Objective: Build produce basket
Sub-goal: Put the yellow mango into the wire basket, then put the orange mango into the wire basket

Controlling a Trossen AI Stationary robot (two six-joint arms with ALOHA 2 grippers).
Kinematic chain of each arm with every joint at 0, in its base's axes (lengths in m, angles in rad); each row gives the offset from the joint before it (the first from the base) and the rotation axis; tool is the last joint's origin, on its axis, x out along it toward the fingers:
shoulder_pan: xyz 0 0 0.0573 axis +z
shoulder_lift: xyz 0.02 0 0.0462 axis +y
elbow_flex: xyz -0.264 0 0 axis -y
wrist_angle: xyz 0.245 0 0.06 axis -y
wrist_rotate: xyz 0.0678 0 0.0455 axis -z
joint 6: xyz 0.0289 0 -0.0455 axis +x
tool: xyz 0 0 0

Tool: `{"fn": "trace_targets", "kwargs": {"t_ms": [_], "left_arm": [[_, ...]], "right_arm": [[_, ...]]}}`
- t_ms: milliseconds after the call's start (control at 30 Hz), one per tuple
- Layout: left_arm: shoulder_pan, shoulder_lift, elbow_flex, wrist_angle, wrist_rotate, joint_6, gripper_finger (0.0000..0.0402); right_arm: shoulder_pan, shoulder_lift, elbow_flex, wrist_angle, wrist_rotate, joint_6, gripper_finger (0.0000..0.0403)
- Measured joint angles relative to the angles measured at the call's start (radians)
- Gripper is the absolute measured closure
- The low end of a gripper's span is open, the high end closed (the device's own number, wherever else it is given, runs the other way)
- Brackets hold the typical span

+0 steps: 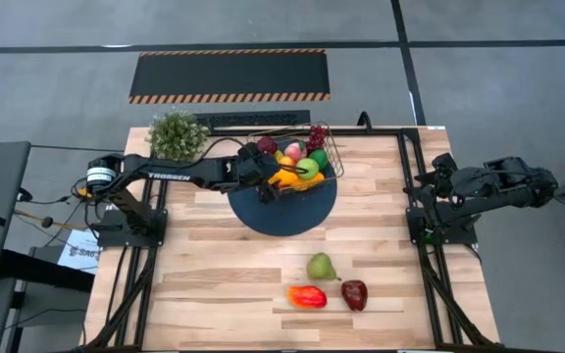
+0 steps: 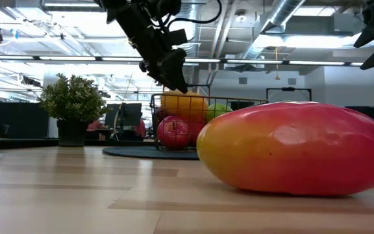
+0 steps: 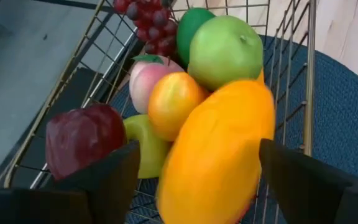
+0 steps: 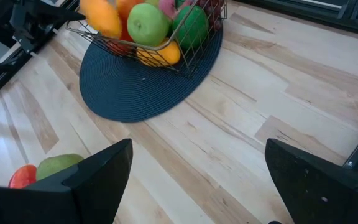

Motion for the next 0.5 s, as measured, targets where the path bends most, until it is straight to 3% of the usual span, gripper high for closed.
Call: {"fn": "trace_targets", "kwargs": {"t_ms": [267,500], "left_arm": [[-0.002,0.0,0.0,0.016,0.069,-0.008,0.0062],[-0.05,-0.024,0.103,0.02,0.252,-0.057,0.0063]], "right_arm": [[0.0,0.0,0.0,0.0,0.0,0.015,0.0017],[0.0,0.0,0.0,-0.003,0.0,0.016,0.0017]]}}
